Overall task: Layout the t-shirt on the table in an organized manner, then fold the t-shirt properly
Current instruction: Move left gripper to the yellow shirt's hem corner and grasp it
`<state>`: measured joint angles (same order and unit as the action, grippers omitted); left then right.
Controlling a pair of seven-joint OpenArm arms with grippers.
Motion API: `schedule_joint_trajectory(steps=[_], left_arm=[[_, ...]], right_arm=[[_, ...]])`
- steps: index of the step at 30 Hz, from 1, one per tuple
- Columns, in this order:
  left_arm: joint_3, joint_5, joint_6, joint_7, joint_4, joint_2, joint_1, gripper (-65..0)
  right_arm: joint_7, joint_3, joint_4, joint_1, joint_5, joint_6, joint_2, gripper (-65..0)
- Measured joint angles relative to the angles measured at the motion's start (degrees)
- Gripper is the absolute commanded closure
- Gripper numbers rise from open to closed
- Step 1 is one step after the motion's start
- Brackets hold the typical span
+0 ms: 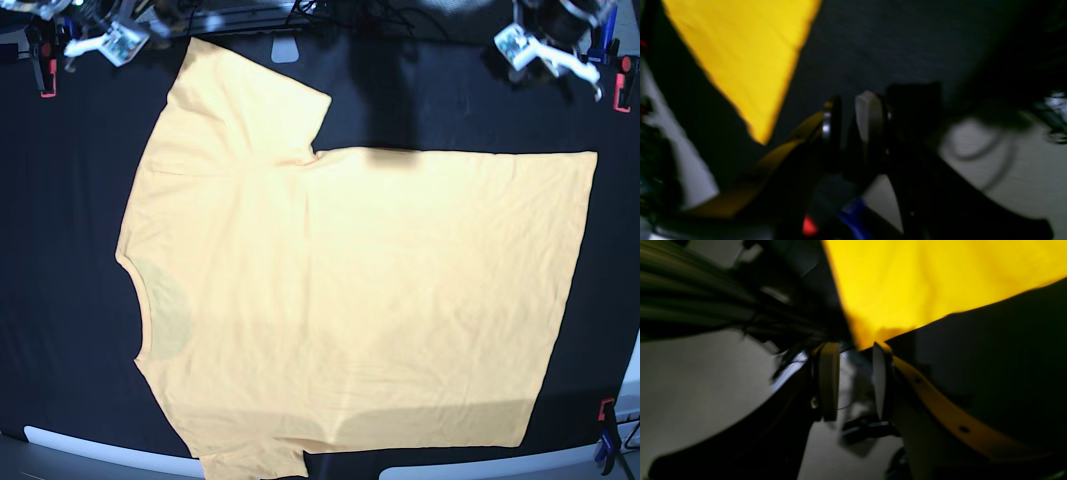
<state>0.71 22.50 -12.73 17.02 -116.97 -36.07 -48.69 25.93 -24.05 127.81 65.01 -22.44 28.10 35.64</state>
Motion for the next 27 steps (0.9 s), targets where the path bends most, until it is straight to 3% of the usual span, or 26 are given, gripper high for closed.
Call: schedule_joint_trajectory(steps=[3,6,11,15,19,27], left_arm=[[0.0,0.0,-0.44,0.09,0.04,-3.08,3.04,-21.1],[0.04,0.07,-0.22,-0.66,0.42,-5.84,6.38,-21.1],[0.15,0.24,-0.63,-3.43,7.39,-10.67,10.05,-21.1],[0.33,0.46,-0.33,-7.08,14.32,-13.11,13.51,-21.1],[0.35,3.37,-1.22,-9.66,18.8,-13.31,15.41,-21.1],[0.44,4.26,-2.58,-13.86,22.03,-13.27,16.63,-21.1]], right_arm=[[2.64,-1.11,0.52,-2.51,0.5,-0.07,0.0,-21.6],[4.79,-1.05,0.52,-4.68,0.5,-0.02,-0.22,-25.3],[4.59,-1.03,0.52,-5.62,0.55,-0.02,-0.22,-25.3],[3.48,-1.03,0.57,-5.64,5.81,0.0,-0.2,-25.3],[0.28,-1.03,0.57,-5.68,7.89,-0.04,-0.24,-25.3],[0.48,-1.03,0.57,-11.13,8.98,-0.02,-0.26,-25.3]])
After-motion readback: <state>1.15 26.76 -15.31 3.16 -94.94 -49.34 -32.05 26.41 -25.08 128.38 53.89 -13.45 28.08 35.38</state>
